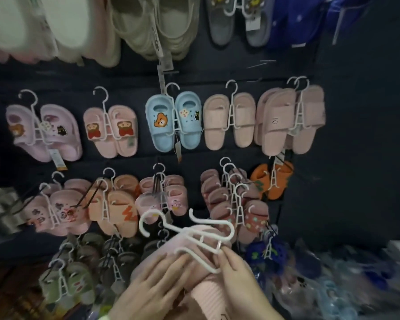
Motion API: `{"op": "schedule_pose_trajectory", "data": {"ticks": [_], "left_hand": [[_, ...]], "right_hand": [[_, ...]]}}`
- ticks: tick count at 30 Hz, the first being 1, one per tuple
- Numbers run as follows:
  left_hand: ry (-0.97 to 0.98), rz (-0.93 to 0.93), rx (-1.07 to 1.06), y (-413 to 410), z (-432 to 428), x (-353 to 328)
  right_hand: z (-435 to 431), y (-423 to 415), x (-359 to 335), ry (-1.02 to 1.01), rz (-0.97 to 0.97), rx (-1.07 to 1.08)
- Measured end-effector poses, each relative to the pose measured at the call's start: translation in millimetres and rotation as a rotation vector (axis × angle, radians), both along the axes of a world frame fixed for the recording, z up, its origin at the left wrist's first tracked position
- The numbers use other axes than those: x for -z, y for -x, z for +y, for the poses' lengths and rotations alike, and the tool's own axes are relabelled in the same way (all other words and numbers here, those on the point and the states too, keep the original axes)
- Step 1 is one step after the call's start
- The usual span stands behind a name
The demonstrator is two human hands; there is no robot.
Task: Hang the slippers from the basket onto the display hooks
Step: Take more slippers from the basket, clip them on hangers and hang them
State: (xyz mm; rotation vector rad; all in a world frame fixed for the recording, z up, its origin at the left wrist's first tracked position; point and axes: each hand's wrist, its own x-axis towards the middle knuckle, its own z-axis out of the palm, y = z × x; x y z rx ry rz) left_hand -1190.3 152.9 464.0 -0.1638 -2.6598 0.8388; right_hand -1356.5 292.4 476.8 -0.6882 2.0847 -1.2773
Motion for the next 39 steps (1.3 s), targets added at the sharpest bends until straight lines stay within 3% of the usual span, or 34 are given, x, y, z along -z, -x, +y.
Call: {"op": "schedule_pose_trajectory", "data": {"ticks": [1, 4, 10, 19, 27, 33, 39], "left_hand": [[-0.059, 0.062, -0.090, -5, -4, 1], [-0.139, 0.131, -0.035, 1, 19, -8], [-0.048, 0.095, 0.065, 11, 10, -27], [-0.060, 0.344, 0.147, 25, 16, -40], [-0.125, 0.296, 0.037, 25, 30, -48], [-0.193, 0.369, 0.055, 24, 34, -58], [-0.233, 0.300, 0.033, 22, 31, -52]], "right_hand": [[3, 1, -9, 0.008, -0.004, -0.001], [16, 3, -31, 0.051, 0.045, -0.007], [26, 5, -49, 0.079, 0.192, -0.019], [31, -7, -63, 0.186, 0.347, 0.016], [29, -13, -55, 0.295, 0.494, 0.004], [32, -16, -58, 0.380, 0.530, 0.182], [33, -4, -45, 0.406, 0.499, 0.301]]}}
